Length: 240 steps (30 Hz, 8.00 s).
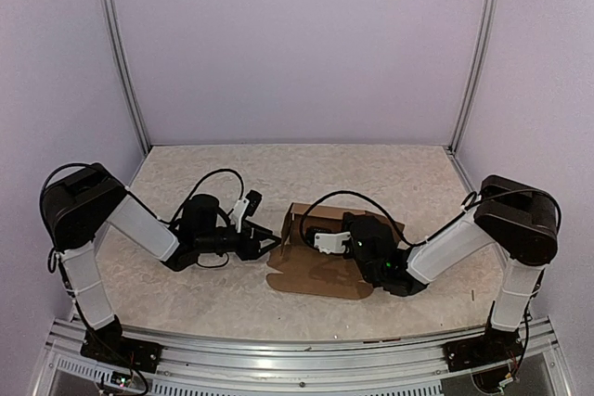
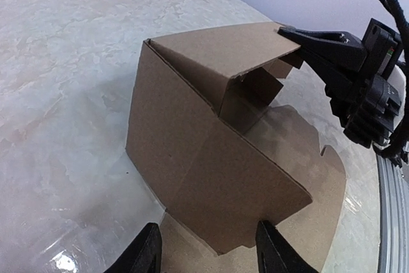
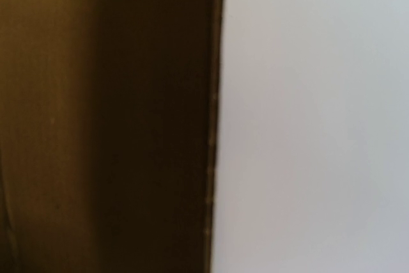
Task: Fold the paper box
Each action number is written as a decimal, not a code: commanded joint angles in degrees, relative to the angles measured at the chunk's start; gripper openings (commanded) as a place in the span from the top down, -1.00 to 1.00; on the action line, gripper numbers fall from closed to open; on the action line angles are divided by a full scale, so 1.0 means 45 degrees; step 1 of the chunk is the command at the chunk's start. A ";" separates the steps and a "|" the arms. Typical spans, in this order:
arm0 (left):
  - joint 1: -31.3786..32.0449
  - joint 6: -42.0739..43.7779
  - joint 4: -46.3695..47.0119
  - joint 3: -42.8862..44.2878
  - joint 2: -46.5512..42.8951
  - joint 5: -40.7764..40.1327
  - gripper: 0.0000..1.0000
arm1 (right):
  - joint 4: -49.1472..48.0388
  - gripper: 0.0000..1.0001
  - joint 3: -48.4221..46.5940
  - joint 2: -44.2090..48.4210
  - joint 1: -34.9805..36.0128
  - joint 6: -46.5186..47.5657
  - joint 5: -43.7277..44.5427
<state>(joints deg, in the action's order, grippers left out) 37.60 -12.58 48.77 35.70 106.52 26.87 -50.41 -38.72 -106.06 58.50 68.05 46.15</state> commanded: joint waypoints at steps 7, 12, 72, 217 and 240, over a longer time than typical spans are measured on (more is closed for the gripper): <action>0.0571 0.0950 0.0533 0.1014 0.0938 0.0019 0.00 | 0.0740 1.00 0.0208 -0.0322 0.0224 -0.0100 -0.0027; 0.0998 0.2090 0.0276 0.0909 0.0932 -0.0492 -0.04 | 0.1058 1.00 0.0149 -0.0223 0.0223 -0.0309 -0.0078; 0.0480 0.2056 0.0219 0.1541 0.1178 -0.0783 -0.13 | 0.1048 1.00 0.0125 -0.0315 0.0305 -0.0171 0.0073; 0.1702 0.3860 0.2303 0.5683 0.5536 -0.4564 0.50 | 2.3062 -0.10 -1.4221 -0.5015 -0.6689 -1.0264 -2.2417; 0.2620 0.3973 0.3230 0.5229 0.5699 -0.7780 0.57 | 2.4248 -0.15 -1.5862 -0.6430 -0.6706 -0.9970 -2.3116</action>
<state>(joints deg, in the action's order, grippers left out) 48.58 2.87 65.41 56.62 129.82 -8.97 56.97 -108.25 -132.31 27.97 21.71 -55.72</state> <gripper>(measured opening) 0.202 0.574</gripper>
